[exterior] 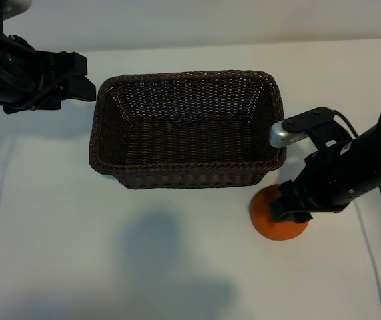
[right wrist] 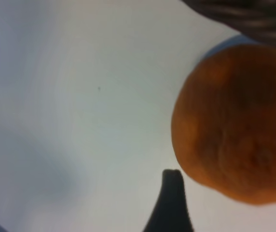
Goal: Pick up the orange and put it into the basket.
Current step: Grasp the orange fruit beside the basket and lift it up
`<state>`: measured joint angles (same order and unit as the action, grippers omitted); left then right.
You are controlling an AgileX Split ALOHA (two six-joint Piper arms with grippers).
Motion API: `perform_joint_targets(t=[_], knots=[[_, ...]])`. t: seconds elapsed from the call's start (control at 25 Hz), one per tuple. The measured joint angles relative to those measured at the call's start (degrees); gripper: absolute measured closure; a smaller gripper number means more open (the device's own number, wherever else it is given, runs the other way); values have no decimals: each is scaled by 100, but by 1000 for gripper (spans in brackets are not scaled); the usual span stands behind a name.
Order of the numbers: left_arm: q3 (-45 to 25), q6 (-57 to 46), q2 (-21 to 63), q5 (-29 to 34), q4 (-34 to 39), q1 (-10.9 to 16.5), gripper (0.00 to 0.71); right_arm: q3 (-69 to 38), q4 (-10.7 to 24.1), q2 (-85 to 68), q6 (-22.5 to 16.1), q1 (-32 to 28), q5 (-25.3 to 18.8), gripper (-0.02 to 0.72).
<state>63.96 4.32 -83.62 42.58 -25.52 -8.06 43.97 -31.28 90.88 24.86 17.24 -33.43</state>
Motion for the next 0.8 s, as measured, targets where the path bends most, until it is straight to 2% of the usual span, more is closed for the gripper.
perform_joint_targets(t=[0.16, 0.28, 0.36, 0.48, 0.68, 0.8], knots=[[0, 0, 0, -25, 0, 0, 118, 0, -404, 229, 371, 18, 172, 132], [0, 0, 0, -38, 0, 0, 118, 0, -514, 369, 536, 157, 357, 144], [0, 0, 0, -38, 0, 0, 118, 0, -543, 445, 566, 276, 536, 178], [0, 0, 0, -38, 0, 0, 118, 0, -552, 551, 518, 418, 822, 283], [0, 0, 0, -38, 0, 0, 118, 0, -570, 615, 214, 447, 1052, 591], [0, 0, 0, -38, 0, 0, 118, 0, -571, 621, 90, 447, 1148, 640]])
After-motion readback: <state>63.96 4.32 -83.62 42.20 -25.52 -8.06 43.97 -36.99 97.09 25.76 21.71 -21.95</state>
